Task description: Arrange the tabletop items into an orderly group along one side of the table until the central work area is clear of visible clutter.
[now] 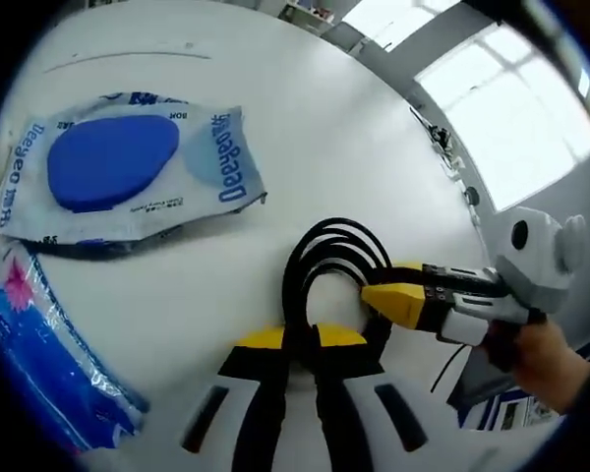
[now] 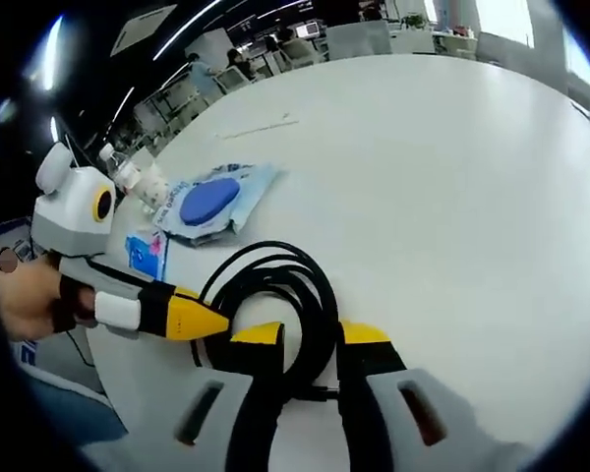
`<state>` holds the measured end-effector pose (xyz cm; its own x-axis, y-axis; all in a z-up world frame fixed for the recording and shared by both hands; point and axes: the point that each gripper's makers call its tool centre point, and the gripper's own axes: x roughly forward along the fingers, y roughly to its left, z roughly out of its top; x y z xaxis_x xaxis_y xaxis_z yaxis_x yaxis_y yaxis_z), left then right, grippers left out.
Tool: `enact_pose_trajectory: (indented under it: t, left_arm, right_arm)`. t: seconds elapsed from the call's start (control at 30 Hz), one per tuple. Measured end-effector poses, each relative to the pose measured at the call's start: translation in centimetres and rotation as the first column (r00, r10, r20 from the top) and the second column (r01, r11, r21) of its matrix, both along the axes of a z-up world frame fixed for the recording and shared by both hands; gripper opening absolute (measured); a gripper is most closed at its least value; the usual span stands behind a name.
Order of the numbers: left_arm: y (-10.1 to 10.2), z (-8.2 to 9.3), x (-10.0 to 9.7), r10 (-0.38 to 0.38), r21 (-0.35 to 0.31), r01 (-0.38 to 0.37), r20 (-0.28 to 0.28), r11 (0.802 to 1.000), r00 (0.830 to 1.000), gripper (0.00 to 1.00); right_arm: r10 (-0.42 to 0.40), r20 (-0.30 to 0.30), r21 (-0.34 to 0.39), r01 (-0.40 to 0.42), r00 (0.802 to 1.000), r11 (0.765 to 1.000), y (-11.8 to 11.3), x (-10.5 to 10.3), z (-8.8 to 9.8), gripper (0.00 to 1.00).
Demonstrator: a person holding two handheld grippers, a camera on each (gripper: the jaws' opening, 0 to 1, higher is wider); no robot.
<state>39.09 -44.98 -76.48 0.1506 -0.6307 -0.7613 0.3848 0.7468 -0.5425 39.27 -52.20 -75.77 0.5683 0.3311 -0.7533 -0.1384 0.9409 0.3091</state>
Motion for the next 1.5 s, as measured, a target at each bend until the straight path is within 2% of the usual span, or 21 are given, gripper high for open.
enact_pose_trajectory:
  t: [0.13,0.23,0.27,0.37,0.43,0.53,0.6,0.67,0.73,0.83,0.97,1.17,1.23,1.33,1.5]
  left_arm:
    - [0.1,0.2,0.2,-0.006,0.002,0.006,0.04,1.0,0.999,0.11]
    - [0.1,0.6,0.2,-0.081,0.038,0.077,0.106,0.996,0.991,0.15]
    - [-0.1,0.8,0.2,-0.069,0.027,0.066,0.108,0.997,0.992,0.18]
    - [-0.2,1.7,0.2,-0.054,0.006,0.053,0.119,0.999,0.991,0.31]
    - [-0.2,2.0,0.4,-0.068,0.008,0.068,0.151,0.998,0.986,0.38]
    - [0.1,2.1,0.5,-0.124,0.033,0.119,0.212,0.992,0.969,0.52]
    - [0.1,2.5,0.4,-0.15,0.038,0.146,0.25,0.989,0.957,0.67]
    - [0.2,2.5,0.3,-0.181,0.058,0.172,0.278,0.983,0.943,0.74]
    - [0.0,2.8,0.3,-0.192,0.056,0.184,0.297,0.981,0.935,0.76]
    - [0.2,3.2,-0.5,-0.231,0.055,0.225,0.277,0.973,0.933,0.77]
    - [0.5,3.3,-1.1,-0.253,0.053,0.248,0.287,0.967,0.924,0.76]
    - [0.7,4.1,-1.4,-0.291,0.062,0.287,0.332,0.956,0.897,0.77]
    - [1.0,4.0,-1.4,-0.29,0.067,0.284,0.334,0.956,0.897,0.76]
    - [1.7,3.8,-1.6,-0.273,0.064,0.267,0.324,0.962,0.906,0.76]
    - [2.4,4.3,-1.7,-0.259,0.057,0.255,0.341,0.965,0.904,0.74]
  right_arm:
    - [-0.014,0.005,0.001,0.014,1.0,1.0,0.0,-0.4,-0.2,0.22]
    - [-0.015,0.009,-0.006,0.015,1.0,1.0,0.0,-0.9,-0.4,0.22]
    - [-0.012,0.011,-0.016,0.012,1.0,1.0,0.0,-1.1,-0.3,0.22]
    - [-0.007,0.045,-0.025,0.008,0.999,1.0,-0.1,-1.2,0.2,0.23]
    - [-0.023,0.061,-0.012,0.023,0.998,1.0,-0.2,-1.2,0.6,0.25]
    - [-0.041,0.067,-0.003,0.042,0.997,0.999,-0.3,-1.3,0.9,0.37]
    - [-0.04,0.072,-0.015,0.041,0.997,0.999,-0.5,-1.6,1.0,0.45]
    - [-0.047,0.075,0.001,0.047,0.996,0.999,-0.5,-1.9,1.2,0.49]
    - [-0.045,0.087,0.016,0.043,0.995,0.999,-0.5,-2.3,1.5,0.52]
    - [-0.052,0.102,0.028,0.049,0.993,0.998,-0.7,-2.7,1.9,0.59]
    - [-0.085,0.102,0.084,0.076,0.991,0.993,-0.5,-3.1,2.5,0.62]
    - [-0.098,0.112,0.118,0.084,0.989,0.989,0.0,-3.7,3.3,0.68]
    - [-0.09,0.106,0.124,0.077,0.99,0.989,0.3,-3.9,3.1,0.67]
    - [-0.084,0.102,0.123,0.071,0.991,0.99,0.3,-4.4,3.2,0.67]
    - [-0.08,0.099,0.129,0.067,0.992,0.989,0.4,-5.3,3.2,0.66]
